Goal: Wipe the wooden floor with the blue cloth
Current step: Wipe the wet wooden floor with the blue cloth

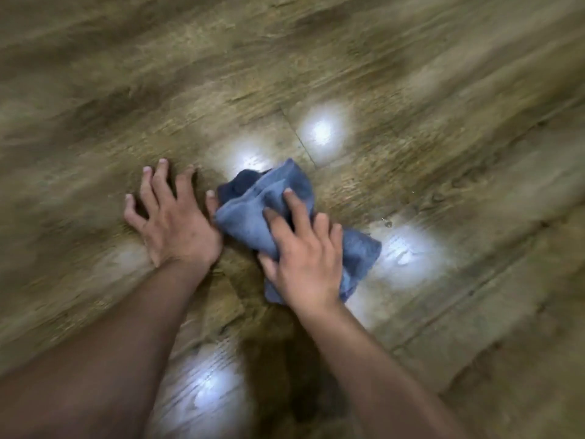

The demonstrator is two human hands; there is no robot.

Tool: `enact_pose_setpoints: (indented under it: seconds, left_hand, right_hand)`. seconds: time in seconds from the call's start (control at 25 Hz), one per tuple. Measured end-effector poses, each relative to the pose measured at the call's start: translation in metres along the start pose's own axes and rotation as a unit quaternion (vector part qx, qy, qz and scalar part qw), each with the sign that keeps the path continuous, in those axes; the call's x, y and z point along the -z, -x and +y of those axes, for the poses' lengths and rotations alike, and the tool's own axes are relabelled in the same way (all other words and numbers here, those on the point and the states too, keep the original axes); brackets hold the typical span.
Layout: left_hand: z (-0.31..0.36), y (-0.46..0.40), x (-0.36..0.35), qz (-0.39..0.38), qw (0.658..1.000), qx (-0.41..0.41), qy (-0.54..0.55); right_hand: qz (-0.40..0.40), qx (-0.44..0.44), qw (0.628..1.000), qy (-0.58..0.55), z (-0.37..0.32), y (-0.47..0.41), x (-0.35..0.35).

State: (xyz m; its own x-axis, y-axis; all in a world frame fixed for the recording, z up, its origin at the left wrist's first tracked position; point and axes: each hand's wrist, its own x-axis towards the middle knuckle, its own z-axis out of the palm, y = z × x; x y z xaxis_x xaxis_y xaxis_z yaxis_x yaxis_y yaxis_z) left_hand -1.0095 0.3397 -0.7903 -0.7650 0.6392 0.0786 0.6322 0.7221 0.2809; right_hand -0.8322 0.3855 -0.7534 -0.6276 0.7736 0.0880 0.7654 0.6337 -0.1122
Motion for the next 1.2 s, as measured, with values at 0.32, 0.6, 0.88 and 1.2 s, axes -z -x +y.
enact_pose_setpoints:
  seconds: [0.32, 0.6, 0.88, 1.2]
  left_hand:
    - [0.047, -0.006, 0.015, -0.159, 0.987, -0.019, -0.003]
    - [0.120, -0.017, 0.012, -0.466, 0.884, 0.015, -0.035]
    - [0.118, -0.015, 0.015, -0.479, 0.877, 0.005, -0.031]
    - [0.120, -0.014, 0.015, -0.464, 0.885, 0.010, -0.045]
  right_hand:
    - [-0.051, 0.035, 0.997, 0.037, 0.084, 0.104, 0.026]
    - [-0.032, -0.131, 0.989, 0.065, 0.178, 0.046, 0.030]
    - [-0.004, -0.226, 0.970, 0.085, 0.152, -0.103, 0.012]
    - [-0.004, -0.031, 0.998, 0.059, 0.107, -0.129, 0.004]
